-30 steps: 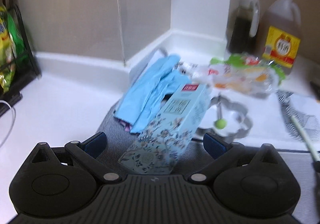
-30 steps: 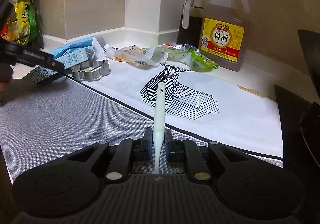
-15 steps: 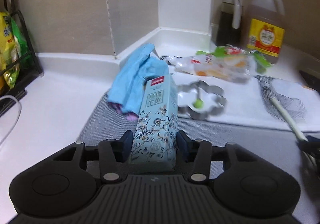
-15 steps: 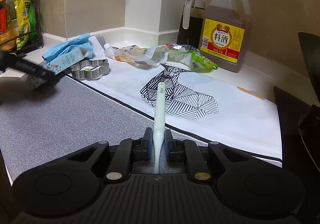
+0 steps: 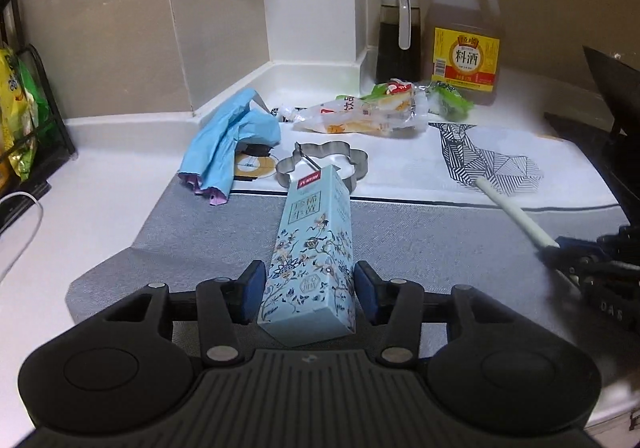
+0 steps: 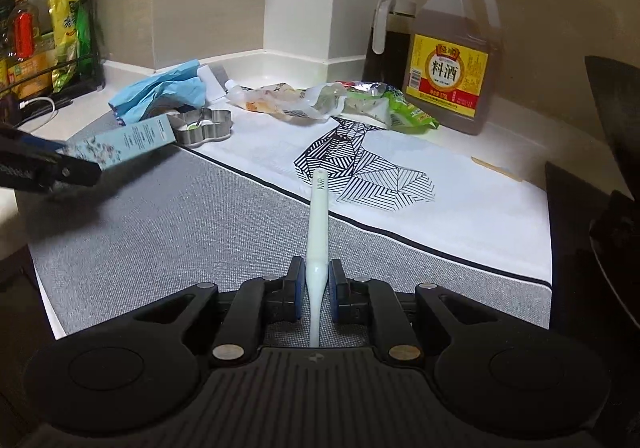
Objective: Collect trash
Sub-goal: 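Grasp the blue-patterned paper box with the left gripper while the right gripper holds the toothbrush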
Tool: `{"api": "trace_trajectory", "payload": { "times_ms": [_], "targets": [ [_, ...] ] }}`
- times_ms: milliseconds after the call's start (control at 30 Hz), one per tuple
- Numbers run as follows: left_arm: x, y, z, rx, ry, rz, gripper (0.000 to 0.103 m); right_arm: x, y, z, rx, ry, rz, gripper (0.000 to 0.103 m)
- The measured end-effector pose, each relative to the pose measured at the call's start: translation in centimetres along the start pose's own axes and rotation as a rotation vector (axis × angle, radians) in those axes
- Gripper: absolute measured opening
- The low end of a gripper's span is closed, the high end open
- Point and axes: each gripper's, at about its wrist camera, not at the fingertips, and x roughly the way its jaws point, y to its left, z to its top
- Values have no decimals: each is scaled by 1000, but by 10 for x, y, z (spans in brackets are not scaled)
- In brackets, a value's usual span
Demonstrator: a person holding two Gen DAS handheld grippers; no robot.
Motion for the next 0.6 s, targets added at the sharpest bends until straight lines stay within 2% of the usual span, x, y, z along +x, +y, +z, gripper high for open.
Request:
{"api": "trace_trajectory", "payload": {
  "times_ms": [167, 600],
  "targets": [
    [-2, 4, 6, -66, -6, -7, 52, -8, -8, -1, 65, -8, 30, 13],
    [-64, 6, 5, -138, -115, -42, 51, -42, -5, -3, 78, -85, 55, 13]
  ]
}}
